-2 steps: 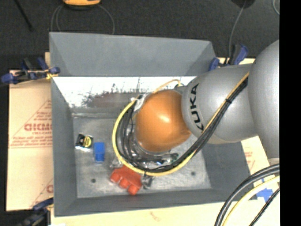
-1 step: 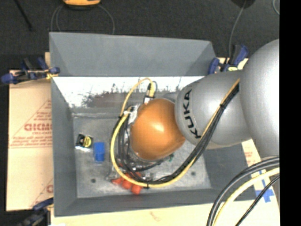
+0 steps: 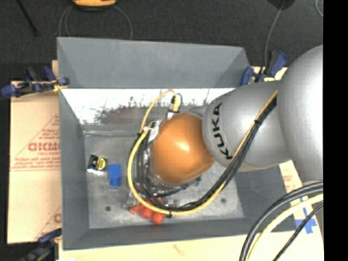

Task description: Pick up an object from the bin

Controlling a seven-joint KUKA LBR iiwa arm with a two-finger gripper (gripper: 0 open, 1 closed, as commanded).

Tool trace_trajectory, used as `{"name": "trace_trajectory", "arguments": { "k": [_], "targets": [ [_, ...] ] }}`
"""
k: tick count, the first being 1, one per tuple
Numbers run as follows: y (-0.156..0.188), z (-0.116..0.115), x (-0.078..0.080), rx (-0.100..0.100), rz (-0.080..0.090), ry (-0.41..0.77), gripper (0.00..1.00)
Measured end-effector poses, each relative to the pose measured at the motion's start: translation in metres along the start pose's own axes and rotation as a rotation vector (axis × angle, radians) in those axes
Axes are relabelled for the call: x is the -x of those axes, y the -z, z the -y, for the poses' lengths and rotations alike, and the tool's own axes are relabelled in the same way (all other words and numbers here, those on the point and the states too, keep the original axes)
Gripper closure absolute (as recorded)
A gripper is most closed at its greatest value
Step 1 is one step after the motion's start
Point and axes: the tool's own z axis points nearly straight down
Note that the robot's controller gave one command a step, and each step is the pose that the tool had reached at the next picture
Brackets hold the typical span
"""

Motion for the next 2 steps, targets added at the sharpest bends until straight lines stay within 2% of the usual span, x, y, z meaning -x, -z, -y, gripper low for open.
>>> {"name": "trace_trajectory", "arguments": {
  "k": [1,2],
  "targets": [
    [0.001,0.0,0.001,0.0,0.002,-0.001,1.0],
    [0.068,0.003,0.002,-0.006,0.002,-0.006,1.0]
  ]
}}
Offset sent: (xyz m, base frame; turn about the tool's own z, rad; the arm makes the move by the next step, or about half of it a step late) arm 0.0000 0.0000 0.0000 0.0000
